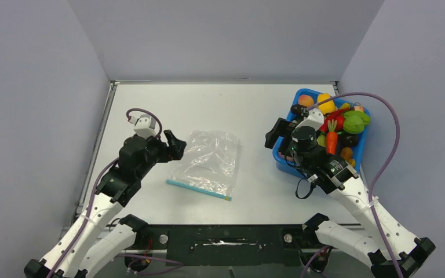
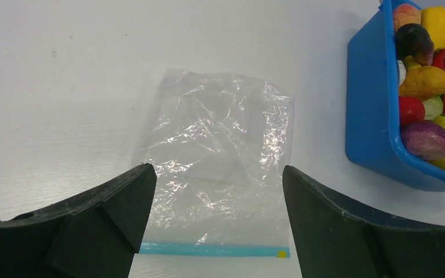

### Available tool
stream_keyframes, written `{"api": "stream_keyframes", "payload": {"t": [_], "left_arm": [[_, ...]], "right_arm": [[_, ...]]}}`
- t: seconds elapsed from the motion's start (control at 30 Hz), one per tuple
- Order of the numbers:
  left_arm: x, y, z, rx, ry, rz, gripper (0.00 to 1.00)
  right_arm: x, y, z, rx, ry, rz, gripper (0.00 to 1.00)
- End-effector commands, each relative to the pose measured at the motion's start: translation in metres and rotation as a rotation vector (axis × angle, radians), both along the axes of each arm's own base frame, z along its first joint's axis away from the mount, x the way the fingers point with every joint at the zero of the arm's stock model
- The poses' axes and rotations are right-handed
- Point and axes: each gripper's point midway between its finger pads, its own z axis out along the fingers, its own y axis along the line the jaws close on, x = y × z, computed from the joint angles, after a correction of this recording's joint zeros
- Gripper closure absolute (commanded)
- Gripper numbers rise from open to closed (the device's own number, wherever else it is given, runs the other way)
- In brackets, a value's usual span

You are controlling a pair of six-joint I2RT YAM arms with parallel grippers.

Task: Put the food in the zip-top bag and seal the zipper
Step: Pick up the zipper food storage bag at the center of the board.

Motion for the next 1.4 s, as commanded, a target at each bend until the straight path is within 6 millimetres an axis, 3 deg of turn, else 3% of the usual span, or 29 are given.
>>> {"api": "stream_keyframes", "payload": {"t": [0.0,0.27,0.6,0.77,0.87,1.03,1.27,1.37], "left_arm": [[0.004,0.000,0.023,-0.013,-0.075,0.002,0.19],[0.007,0.014,0.028,0.050,-0.081,0.055,0.19],[0.008,0.011,-0.005,0.022,0.036,0.088,0.20],[0.013,0.020,-0.031,0.071,0.116,0.154,0.20],[0.022,0.026,-0.048,0.052,0.168,0.219,0.20],[0.035,0.012,-0.074,-0.052,0.246,0.168,0.21],[0.041,0.005,-0.107,-0.078,0.343,0.179,0.25],[0.035,0.025,-0.142,-0.068,0.454,0.335,0.25]], "right_arm": [[0.008,-0.002,0.013,0.023,-0.057,-0.043,0.02],[0.005,-0.009,0.015,0.012,-0.053,-0.072,0.02],[-0.001,-0.032,0.009,-0.086,0.034,-0.177,0.02],[0.004,-0.037,-0.009,-0.193,0.104,-0.177,0.02],[0.010,-0.052,-0.015,-0.227,0.166,-0.211,0.02],[0.017,-0.066,-0.032,-0.198,0.224,-0.203,0.02],[0.016,-0.066,-0.036,-0.223,0.243,-0.153,0.02],[0.014,-0.068,-0.029,-0.239,0.230,-0.138,0.02]]}}
